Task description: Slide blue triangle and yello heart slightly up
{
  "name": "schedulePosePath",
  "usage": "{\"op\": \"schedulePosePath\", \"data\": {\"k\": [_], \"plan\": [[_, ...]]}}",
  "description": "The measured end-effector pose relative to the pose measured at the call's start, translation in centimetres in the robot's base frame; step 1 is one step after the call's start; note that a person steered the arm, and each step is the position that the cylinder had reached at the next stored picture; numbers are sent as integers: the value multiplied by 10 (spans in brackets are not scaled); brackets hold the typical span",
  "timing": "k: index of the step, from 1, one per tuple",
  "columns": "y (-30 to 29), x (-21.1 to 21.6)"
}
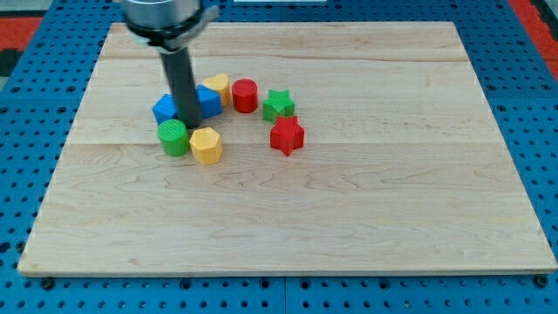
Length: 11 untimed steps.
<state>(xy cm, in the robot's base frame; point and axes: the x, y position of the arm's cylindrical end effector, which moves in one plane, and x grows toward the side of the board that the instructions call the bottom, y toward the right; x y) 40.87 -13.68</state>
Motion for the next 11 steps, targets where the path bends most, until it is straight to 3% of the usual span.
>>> {"op": "schedulePosePath", "data": {"k": [4, 7, 10, 11], "plan": [[36, 0], [26, -11], [29, -135], [88, -135]]}}
